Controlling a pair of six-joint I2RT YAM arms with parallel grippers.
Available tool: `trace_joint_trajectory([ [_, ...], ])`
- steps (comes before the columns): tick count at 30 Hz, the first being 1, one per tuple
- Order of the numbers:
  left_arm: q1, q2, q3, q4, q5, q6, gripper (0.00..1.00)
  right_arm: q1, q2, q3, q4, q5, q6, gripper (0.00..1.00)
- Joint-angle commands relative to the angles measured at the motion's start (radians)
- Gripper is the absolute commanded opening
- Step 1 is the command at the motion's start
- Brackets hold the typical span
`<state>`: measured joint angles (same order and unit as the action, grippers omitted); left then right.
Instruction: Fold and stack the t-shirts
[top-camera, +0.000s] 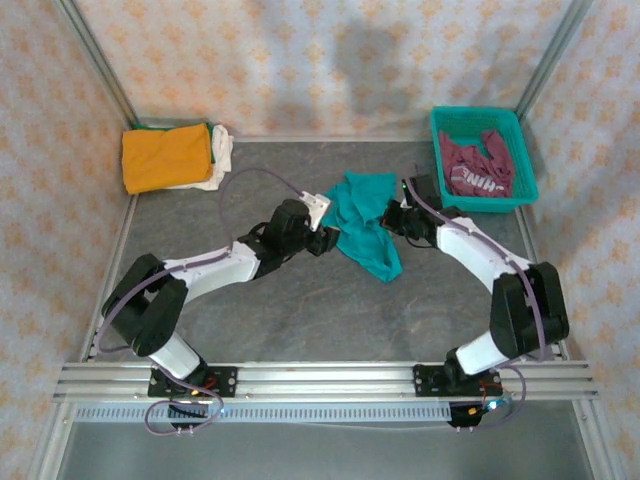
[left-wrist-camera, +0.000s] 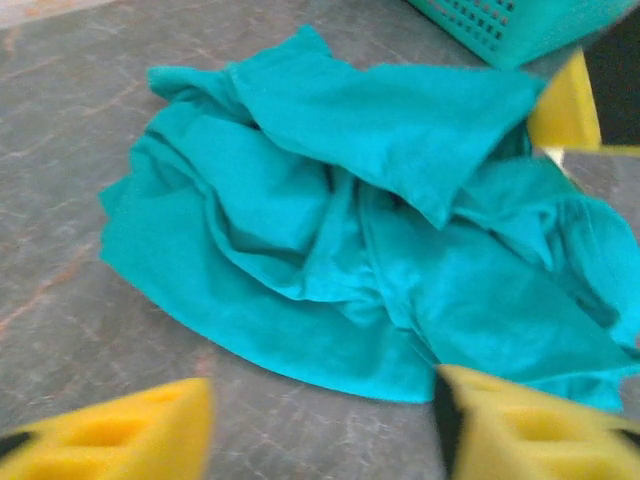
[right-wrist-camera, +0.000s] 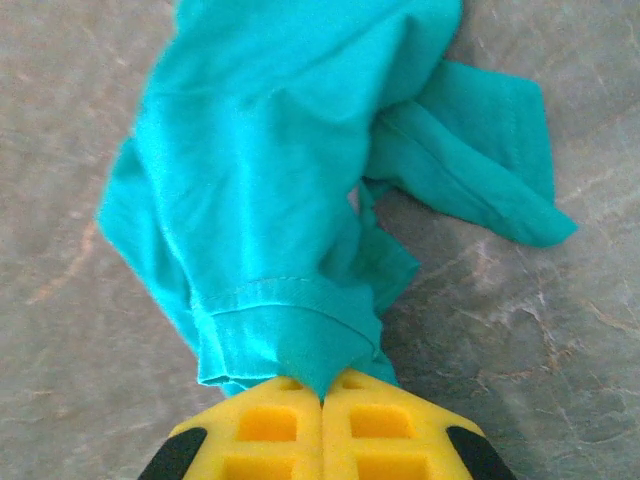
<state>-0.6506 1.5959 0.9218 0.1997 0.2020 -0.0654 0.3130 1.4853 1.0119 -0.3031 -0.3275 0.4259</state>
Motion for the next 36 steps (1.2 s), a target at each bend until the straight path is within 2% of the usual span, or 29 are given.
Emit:
trace_joint_trajectory([
  [1,-0.055,0.080,0.037,0.043,0.068,-0.005,0.80,-0.001,-0.024,-0.001,0.039,-0.018,0.010,0.00],
  [6,-0.138,0.299,0.204,0.033,0.056,-0.043,0.82,0.000,0.013,0.000,0.083,-0.031,0.062,0.00],
  [8,-0.150,0.390,0.250,0.069,0.087,-0.070,0.79,0.000,0.007,-0.001,0.086,-0.026,0.080,0.00],
  [10,-0.150,0.441,0.281,0.088,0.096,-0.090,0.66,-0.002,-0.012,-0.011,0.088,-0.006,0.083,0.00],
  [14,-0.119,0.433,0.263,0.109,0.066,-0.099,0.17,-0.005,-0.058,-0.038,0.086,0.041,0.063,0.00],
  [17,-0.075,0.304,0.172,0.144,0.019,-0.111,0.00,-0.004,-0.091,-0.053,0.100,0.066,0.021,0.00],
  [20,-0.042,0.127,0.097,0.111,-0.024,-0.085,0.00,-0.004,-0.117,-0.052,0.122,0.030,-0.037,0.00],
  [23,-0.037,-0.033,0.056,0.010,-0.102,-0.033,0.00,-0.002,-0.143,-0.046,0.142,-0.022,-0.067,0.00],
  [28,0.007,-0.285,-0.086,-0.024,-0.187,-0.016,0.00,0.023,-0.198,-0.030,0.140,-0.046,-0.099,0.00],
  [32,0.087,-0.428,-0.133,-0.104,-0.196,-0.011,0.00,0.070,-0.257,-0.011,0.097,-0.005,-0.113,0.00],
  [36,0.151,-0.508,-0.144,-0.150,-0.176,0.022,0.00,0.079,-0.296,-0.013,0.058,0.061,-0.116,0.00],
])
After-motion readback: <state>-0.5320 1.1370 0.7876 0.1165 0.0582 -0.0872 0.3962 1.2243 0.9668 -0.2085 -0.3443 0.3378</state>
